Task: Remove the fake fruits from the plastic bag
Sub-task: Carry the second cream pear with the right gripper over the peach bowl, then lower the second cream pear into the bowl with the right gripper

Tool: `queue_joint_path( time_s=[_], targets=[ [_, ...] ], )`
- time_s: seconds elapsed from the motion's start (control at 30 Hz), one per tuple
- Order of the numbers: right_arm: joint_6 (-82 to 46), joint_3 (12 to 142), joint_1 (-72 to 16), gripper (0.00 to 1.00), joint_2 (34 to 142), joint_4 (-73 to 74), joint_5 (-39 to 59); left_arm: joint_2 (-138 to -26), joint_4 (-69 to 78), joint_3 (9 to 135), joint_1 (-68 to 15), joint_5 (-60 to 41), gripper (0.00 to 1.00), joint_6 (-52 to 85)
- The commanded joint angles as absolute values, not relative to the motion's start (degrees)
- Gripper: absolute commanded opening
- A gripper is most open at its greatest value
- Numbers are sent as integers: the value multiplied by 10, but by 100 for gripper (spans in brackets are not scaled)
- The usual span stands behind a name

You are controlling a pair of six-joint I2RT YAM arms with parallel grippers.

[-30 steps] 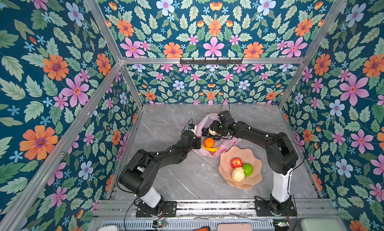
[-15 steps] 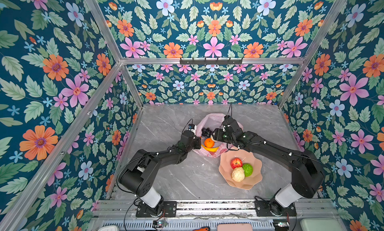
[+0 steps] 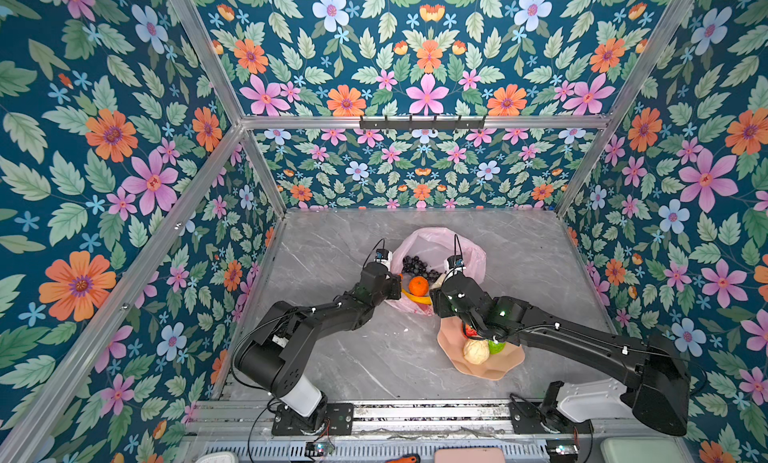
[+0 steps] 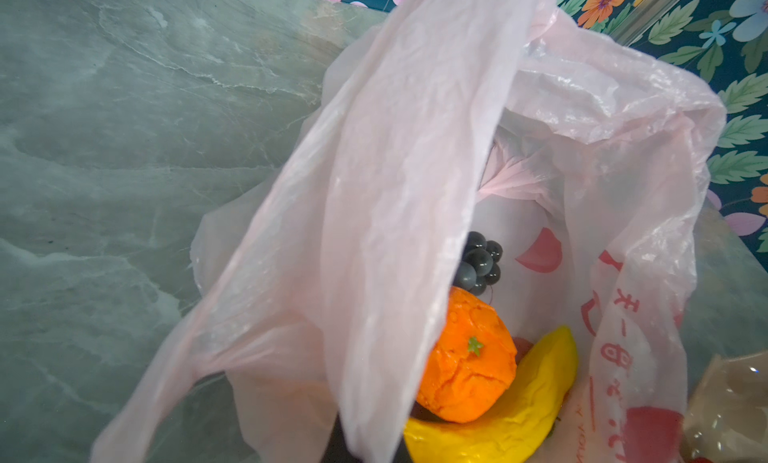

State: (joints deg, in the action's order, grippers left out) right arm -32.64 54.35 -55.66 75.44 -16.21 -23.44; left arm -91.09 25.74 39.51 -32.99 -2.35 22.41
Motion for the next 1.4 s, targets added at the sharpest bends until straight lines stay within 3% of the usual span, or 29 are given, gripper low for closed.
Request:
queue_joint_path(
  time_s=[0.0, 0.3, 1.37],
  targets=[
    [-304, 517, -574, 63, 736, -164, -290, -905, 267, 393, -330, -12, 0, 221],
    [-254, 437, -640, 61, 690, -126, -327, -907, 265, 394, -330, -8, 0, 219],
    [-120, 211, -664, 61, 620, 136, -286, -918, 262, 399, -330, -4, 0, 213]
  ],
)
